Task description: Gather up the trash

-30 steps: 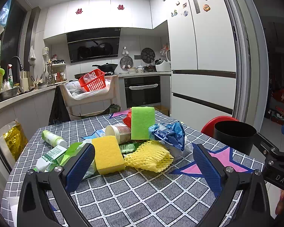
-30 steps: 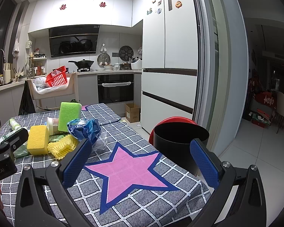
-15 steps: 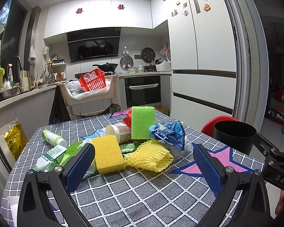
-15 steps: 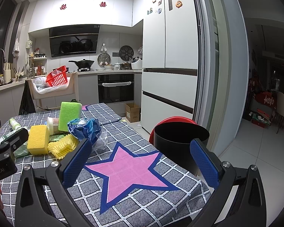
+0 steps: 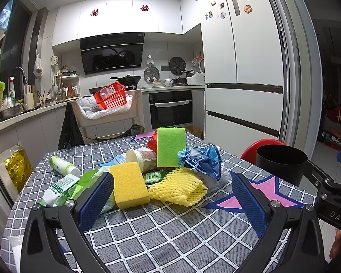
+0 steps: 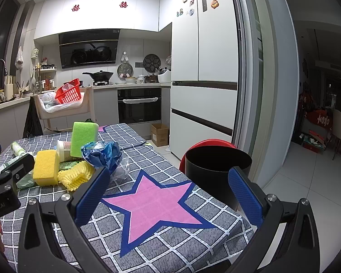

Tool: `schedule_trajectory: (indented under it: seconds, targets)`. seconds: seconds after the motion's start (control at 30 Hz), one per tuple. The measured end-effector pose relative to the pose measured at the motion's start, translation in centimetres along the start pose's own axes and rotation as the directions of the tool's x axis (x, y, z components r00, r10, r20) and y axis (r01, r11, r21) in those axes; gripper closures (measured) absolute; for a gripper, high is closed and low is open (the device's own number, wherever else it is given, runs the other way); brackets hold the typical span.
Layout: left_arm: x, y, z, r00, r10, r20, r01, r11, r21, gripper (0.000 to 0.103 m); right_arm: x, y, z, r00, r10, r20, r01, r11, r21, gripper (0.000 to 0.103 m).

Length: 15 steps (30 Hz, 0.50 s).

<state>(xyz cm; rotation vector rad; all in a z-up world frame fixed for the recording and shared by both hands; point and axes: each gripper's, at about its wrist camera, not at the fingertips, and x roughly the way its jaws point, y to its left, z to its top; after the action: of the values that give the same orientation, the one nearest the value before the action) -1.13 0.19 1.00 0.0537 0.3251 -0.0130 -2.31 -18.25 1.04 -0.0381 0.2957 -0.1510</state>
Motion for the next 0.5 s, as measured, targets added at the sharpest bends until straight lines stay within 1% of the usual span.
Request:
schedule_trajectory:
  seconds: [0.5]
  targets:
    - [-0.07, -0.11, 0.01, 1.000, -0.003, -0.003, 0.003, 1.000, -0.002, 0.000, 0.06, -0.06, -0.01, 1.000, 0.001, -0.002, -0.001, 1.000, 0.002, 0.000]
